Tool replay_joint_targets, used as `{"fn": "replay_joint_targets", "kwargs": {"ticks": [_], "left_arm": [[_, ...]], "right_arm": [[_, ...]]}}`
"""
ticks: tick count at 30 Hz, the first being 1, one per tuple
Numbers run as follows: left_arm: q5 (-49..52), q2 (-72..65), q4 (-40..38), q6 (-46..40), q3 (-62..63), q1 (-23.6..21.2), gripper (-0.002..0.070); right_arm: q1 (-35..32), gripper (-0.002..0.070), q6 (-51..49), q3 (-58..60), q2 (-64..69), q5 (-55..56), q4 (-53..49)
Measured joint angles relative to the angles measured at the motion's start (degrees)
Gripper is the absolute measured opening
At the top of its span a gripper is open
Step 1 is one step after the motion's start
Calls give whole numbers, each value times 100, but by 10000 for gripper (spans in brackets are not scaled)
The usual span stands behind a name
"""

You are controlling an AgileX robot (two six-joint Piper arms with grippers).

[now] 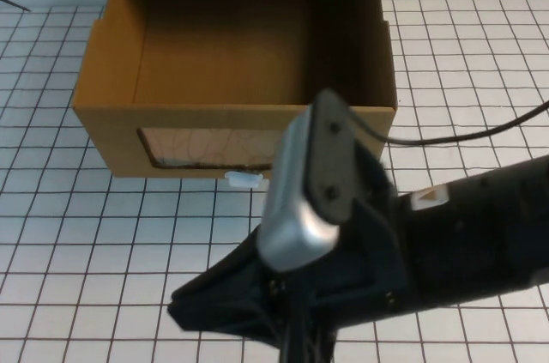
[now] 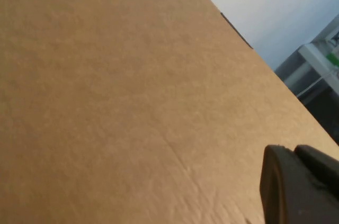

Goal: Close the shoe box
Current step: Press the shoe box with left arm, then close the shoe box with your right arm

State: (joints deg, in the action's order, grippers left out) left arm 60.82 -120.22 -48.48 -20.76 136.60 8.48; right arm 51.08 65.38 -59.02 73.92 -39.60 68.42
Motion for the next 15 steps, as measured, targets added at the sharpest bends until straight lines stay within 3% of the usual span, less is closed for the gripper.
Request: {"fn": "replay_joint_targets", "kwargs": {"ticks": [9, 15], "left_arm": [[71, -686, -35, 541, 459, 0, -2], [71, -694, -35, 626, 474, 0, -2]], "right_arm": [[331, -15, 1127, 0, 1226, 585, -58], [331, -15, 4721, 0, 1561, 1638, -14]]}}
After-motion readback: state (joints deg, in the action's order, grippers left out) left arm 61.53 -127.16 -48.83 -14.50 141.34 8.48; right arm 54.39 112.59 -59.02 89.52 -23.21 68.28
